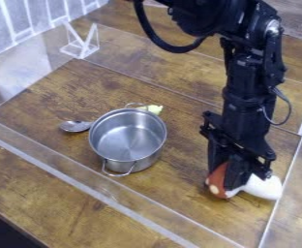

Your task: Remove the mushroom from the silver pot and put it on the table

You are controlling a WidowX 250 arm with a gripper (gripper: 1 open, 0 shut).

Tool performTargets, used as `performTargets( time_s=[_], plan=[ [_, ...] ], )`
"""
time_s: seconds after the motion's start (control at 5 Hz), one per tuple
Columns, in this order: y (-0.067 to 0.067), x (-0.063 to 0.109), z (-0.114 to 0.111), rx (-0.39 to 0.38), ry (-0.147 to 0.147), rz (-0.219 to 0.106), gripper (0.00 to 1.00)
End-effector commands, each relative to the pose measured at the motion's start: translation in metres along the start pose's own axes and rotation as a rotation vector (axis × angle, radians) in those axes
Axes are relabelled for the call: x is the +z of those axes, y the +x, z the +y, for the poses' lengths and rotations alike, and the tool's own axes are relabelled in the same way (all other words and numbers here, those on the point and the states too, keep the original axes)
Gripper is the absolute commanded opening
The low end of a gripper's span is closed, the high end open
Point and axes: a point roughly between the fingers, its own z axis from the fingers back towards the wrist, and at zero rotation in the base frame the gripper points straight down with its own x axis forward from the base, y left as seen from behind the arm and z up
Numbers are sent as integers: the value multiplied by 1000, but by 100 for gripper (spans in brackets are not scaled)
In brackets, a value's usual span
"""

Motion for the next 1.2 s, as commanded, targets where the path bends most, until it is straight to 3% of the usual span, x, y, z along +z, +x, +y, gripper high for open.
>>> performTargets(
  time_s=[0.0, 0.2, 0.4, 1.0],
  plan=[
    [4, 11, 11, 10, 7, -26, 0],
    [3, 12, 12, 14, 5, -17, 0],
    [2, 16, 12, 24, 3, -17, 100],
    [-2, 30, 8, 32, 15, -44, 100]
  ],
)
